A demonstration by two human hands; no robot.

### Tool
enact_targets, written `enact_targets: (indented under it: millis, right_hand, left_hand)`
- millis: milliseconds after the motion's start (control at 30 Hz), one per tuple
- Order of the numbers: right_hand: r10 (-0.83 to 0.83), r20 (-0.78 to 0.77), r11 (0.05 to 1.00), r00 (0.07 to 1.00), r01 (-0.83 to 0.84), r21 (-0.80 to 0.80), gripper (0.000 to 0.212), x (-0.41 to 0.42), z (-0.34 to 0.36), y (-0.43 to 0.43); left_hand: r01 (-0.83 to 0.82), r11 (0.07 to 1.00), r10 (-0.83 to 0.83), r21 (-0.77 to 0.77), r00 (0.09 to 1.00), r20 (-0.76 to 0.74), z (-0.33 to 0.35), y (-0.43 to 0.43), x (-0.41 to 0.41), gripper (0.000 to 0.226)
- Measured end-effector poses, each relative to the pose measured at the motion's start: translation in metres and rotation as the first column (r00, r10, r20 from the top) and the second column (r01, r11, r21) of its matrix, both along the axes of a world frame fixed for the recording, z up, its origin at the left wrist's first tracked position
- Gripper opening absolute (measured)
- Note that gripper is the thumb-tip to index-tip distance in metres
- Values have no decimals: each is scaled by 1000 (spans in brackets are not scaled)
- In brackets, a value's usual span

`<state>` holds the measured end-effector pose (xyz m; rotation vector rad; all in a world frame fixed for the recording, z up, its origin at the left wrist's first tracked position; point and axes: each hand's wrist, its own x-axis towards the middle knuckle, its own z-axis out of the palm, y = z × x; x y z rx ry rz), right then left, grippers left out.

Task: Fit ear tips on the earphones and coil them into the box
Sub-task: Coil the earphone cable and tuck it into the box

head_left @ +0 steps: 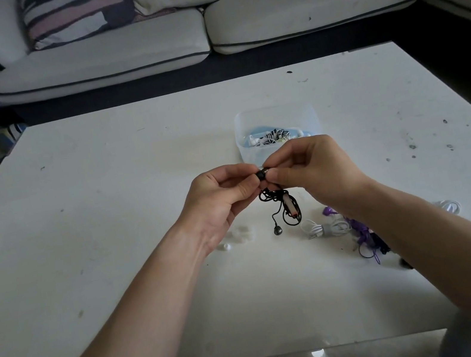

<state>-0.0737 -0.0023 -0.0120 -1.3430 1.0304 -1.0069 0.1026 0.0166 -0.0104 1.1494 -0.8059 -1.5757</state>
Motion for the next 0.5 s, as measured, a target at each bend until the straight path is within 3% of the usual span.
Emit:
enact_targets:
  millis: [200, 333, 500]
  right_hand:
    - [-25, -46, 999, 999, 23, -46, 10, 4, -3, 2]
    - [-40, 14, 999, 999, 40, 10, 11, 4, -2, 0]
    - [-39, 144, 987, 989, 16, 161, 7, 3, -3, -1]
  left_hand:
    - [23, 999, -22, -30, 998, 51, -2, -1, 4, 19]
    - [36, 997, -30, -62, 995, 98, -3, -4, 5, 16]
    - [92, 992, -48, -87, 908, 416, -12, -4, 5, 8]
